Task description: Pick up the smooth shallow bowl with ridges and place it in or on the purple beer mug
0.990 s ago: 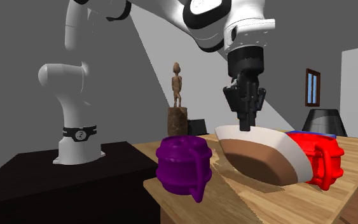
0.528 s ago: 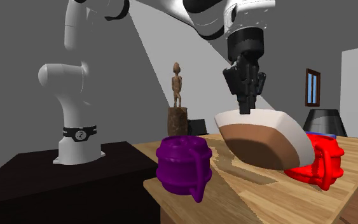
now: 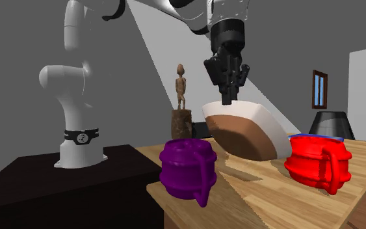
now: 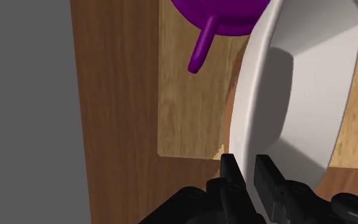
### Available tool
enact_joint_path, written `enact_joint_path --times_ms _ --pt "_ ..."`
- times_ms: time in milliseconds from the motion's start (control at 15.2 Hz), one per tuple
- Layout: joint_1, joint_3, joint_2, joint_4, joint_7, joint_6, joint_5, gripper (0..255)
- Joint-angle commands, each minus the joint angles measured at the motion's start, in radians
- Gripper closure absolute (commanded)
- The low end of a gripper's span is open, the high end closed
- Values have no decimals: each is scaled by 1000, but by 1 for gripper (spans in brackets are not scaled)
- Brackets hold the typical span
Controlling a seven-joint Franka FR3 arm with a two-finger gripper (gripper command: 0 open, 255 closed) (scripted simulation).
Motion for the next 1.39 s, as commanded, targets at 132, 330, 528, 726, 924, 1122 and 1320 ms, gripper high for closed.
enact_joint_path --times_ms 132,330,528,726,924,1122,1320 --pt "-22 -1 -176 -192 -56 29 74 255" --pt "-24 -17 -302 -315 -107 33 126 255" --pt "-18 -40 -430 -429 -155 23 171 255" --pt "-8 -65 -542 -520 -193 3 200 255" --pt "-8 -60 -523 -546 -190 48 199 255" --pt "-8 -55 -500 -570 -187 94 197 255" --pt "-9 -50 -475 -592 -183 141 194 255"
